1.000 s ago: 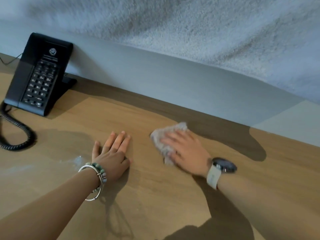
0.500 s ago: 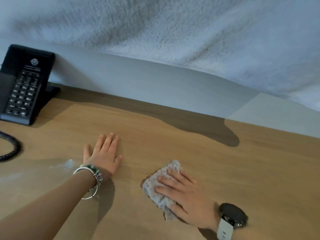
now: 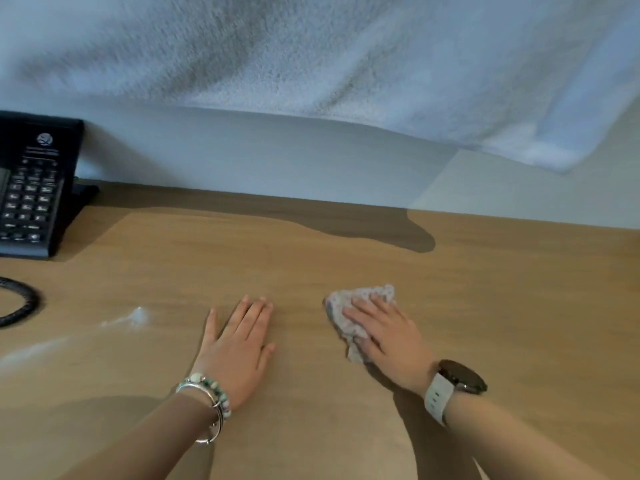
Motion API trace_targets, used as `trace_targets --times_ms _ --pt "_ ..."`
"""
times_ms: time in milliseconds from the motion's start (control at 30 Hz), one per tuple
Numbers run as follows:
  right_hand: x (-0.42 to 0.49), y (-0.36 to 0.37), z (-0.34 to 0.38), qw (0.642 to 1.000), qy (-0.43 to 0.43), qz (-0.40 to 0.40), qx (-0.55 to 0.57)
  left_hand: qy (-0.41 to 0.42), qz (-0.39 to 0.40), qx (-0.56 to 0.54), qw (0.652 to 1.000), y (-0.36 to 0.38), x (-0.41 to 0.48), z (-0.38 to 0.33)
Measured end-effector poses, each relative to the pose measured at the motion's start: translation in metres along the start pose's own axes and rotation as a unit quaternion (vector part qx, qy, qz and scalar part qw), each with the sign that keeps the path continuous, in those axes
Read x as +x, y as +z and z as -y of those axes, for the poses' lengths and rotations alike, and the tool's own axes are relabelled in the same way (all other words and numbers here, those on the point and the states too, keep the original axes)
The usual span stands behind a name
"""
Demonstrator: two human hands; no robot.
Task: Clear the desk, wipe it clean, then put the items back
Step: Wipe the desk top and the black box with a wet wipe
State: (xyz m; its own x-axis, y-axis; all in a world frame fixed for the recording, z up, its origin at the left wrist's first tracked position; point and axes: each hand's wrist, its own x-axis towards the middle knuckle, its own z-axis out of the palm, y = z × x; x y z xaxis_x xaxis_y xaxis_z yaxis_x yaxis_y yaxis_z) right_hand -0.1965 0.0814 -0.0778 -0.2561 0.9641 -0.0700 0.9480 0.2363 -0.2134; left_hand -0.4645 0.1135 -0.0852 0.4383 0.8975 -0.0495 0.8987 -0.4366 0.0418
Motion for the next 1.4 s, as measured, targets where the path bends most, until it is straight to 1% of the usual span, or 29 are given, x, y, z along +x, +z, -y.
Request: trace_targets --times_ms 67,100,133,167,200,300,333,367,400,433,467,500,533,567,600,633,700,733,800,833,867,900,933,1000,1067,1133,1200,1300,1400 --pt "0.008 -0.006 -0.041 0.983 0.174 -0.023 0.046 0.009 0.001 0.000 1.000 0.003 -0.007 -0.003" --pt "0.010 -0.007 -0.049 0.969 0.236 -0.037 0.060 0.010 0.001 -0.002 1.000 0.004 -0.010 -0.004" --pt "0.010 -0.005 -0.045 0.965 0.247 -0.062 0.064 0.010 0.000 -0.003 1.000 0.007 -0.013 -0.004" --pt "0.006 0.000 -0.030 0.970 0.221 -0.087 0.047 0.010 0.003 -0.006 1.000 0.008 -0.018 -0.006" --pt "-0.002 0.006 -0.007 0.979 0.168 -0.110 0.034 0.012 0.006 -0.009 1.000 0.010 -0.021 -0.008" --pt "-0.036 0.027 0.064 0.994 -0.015 -0.098 0.033 0.019 0.031 -0.012 0.999 0.010 -0.029 -0.018" --pt "-0.040 0.023 0.071 0.994 -0.058 -0.082 0.048 0.023 0.037 -0.008 0.999 0.010 -0.030 -0.022" --pt "-0.043 0.017 0.068 0.991 -0.071 -0.077 0.081 0.021 0.044 -0.003 0.999 0.008 -0.032 -0.025" --pt "-0.044 0.014 0.052 0.989 -0.045 -0.067 0.121 0.017 0.043 -0.001 0.999 0.007 -0.034 -0.027" --pt "-0.047 0.009 0.032 0.985 0.010 -0.090 0.146 0.011 0.038 -0.002 0.999 0.007 -0.036 -0.029" --pt "-0.051 0.004 0.006 0.976 0.087 -0.128 0.155 0.005 0.029 -0.002 1.000 0.007 -0.040 -0.029" --pt "-0.056 -0.002 -0.023 0.960 0.175 -0.160 0.151 -0.006 0.025 -0.007 1.000 0.008 -0.044 -0.031" --pt "-0.065 -0.009 -0.048 0.945 0.249 -0.162 0.133 -0.021 0.018 -0.014 1.000 0.009 -0.049 -0.033" --pt "-0.075 -0.008 -0.065 0.933 0.315 -0.140 0.105 -0.035 0.022 -0.022 0.999 0.011 -0.054 -0.033" --pt "-0.085 -0.009 -0.071 0.927 0.345 -0.120 0.087 -0.048 0.027 -0.033 0.998 0.012 -0.060 -0.034" --pt "-0.092 -0.004 -0.065 0.925 0.352 -0.116 0.080 -0.061 0.034 -0.044 0.997 0.012 -0.066 -0.036" --pt "-0.103 0.006 -0.029 0.941 0.297 -0.137 0.081 -0.085 0.045 -0.050 0.994 0.013 -0.077 -0.041" --pt "-0.108 0.015 -0.003 0.957 0.239 -0.142 0.080 -0.092 0.045 -0.050 0.994 0.012 -0.081 -0.044" --pt "-0.116 0.029 0.056 0.985 0.110 -0.106 0.083 -0.096 0.048 -0.049 0.993 0.011 -0.089 -0.049" --pt "-0.120 0.032 0.078 0.991 0.053 -0.088 0.086 -0.097 0.054 -0.051 0.992 0.010 -0.092 -0.050" --pt "-0.123 0.027 0.090 0.992 0.030 -0.075 0.093 -0.098 0.060 -0.052 0.992 0.009 -0.094 -0.051" --pt "-0.125 0.021 0.086 0.992 0.030 -0.065 0.103 -0.097 0.067 -0.051 0.992 0.010 -0.096 -0.052" --pt "-0.126 0.017 0.070 0.991 0.057 -0.060 0.102 -0.096 0.073 -0.048 0.992 0.010 -0.098 -0.053" --pt "-0.134 0.008 0.025 0.978 0.174 -0.060 0.099 -0.091 0.080 -0.043 0.992 0.009 -0.105 -0.054" --pt "-0.146 0.000 -0.017 0.950 0.293 -0.072 0.079 -0.087 0.082 -0.047 0.992 0.008 -0.114 -0.054" --pt "-0.149 -0.002 -0.017 0.938 0.335 -0.077 0.053 -0.083 0.094 -0.048 0.991 0.008 -0.122 -0.052" --pt "-0.143 0.005 0.016 0.948 0.307 -0.074 0.049 -0.095 0.095 -0.041 0.990 0.008 -0.126 -0.046" --pt "-0.126 0.017 0.090 0.978 0.188 -0.058 0.074 -0.122 0.086 -0.019 0.989 0.005 -0.131 -0.029" --pt "-0.099 0.028 0.155 0.991 0.097 -0.015 0.095 -0.128 0.098 -0.001 0.987 0.000 -0.138 -0.008"
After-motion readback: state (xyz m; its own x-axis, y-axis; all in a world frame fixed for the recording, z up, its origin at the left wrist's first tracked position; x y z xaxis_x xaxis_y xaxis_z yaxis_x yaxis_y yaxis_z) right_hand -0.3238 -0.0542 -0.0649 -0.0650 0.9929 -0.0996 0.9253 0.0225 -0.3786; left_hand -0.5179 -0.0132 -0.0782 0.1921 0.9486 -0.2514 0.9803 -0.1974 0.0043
